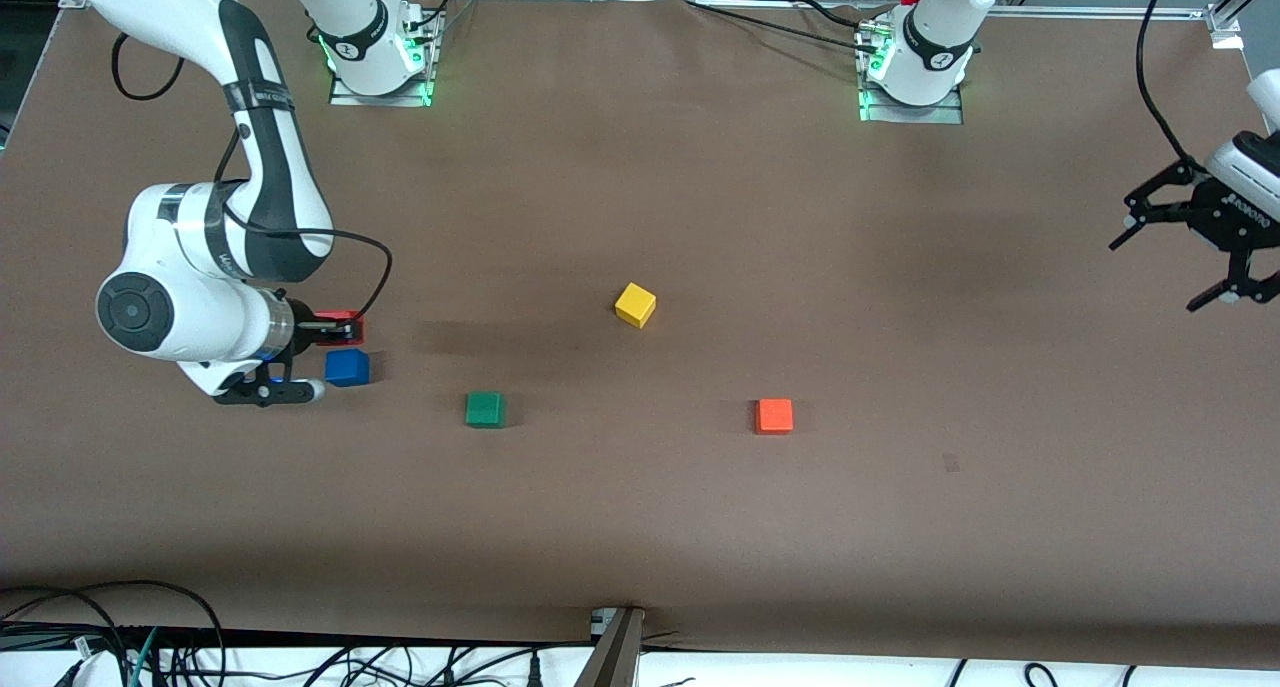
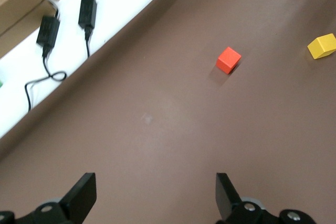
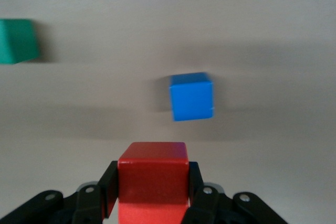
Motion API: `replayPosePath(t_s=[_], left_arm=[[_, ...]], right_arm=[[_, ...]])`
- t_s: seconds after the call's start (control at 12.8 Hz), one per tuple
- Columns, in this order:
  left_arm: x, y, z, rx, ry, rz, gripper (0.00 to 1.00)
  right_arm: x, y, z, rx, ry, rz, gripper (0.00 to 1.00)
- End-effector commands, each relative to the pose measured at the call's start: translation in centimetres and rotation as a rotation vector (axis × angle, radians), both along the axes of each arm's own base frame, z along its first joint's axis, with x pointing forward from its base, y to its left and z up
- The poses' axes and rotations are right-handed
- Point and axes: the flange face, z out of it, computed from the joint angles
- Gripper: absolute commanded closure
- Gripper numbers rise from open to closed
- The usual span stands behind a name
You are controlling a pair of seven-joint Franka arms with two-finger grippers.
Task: Pass red block to right arm, stack on blue
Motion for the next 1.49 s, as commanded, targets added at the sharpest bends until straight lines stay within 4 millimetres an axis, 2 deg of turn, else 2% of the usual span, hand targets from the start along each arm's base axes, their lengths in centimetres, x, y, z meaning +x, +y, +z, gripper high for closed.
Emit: replayPosePath(t_s=[0.0,0.16,0.31,0.55,0.86,1.02,1.18,1.25,1.41], left_arm=[[-1.2,-1.4,1.0,0.054,0.081,0.145,0.0],[-1.7,-2.8,1.9,0.095,0.143,0.248,0.0],[-2.5,-5.6,2.7,0.146,0.21,0.356,0.0],[-3.6,-8.3,2.2,0.16,0.31,0.522,0.0],[-4.8,-9.8,1.4,0.185,0.414,0.705,0.0],[-4.3,-8.8,0.6,0.192,0.434,0.721,0.0],[-3.9,-4.4,0.3,0.163,0.45,0.8,0.0],[-3.3,-2.3,-0.9,0.154,0.479,0.834,0.0],[-2.9,-1.1,-1.3,0.156,0.491,0.851,0.0]], right_arm=[[-0.6,-1.3,-1.7,-0.025,-0.066,0.008,1.0],[-0.9,-1.8,-2.9,-0.028,-0.092,0.016,1.0],[-0.6,-2.2,-3.0,-0.027,-0.116,0.034,1.0],[-0.1,-3.6,-4.4,-0.031,-0.16,0.056,1.0],[-0.6,-3.6,-5.3,-0.034,-0.175,0.058,1.0],[-0.9,-3.4,-5.8,-0.033,-0.176,0.061,1.0],[-1.2,-3.1,-6.1,-0.032,-0.182,0.063,1.0],[-1.3,-2.9,-6.1,-0.03,-0.181,0.067,1.0],[-1.4,-2.0,-6.2,-0.021,-0.18,0.08,1.0]])
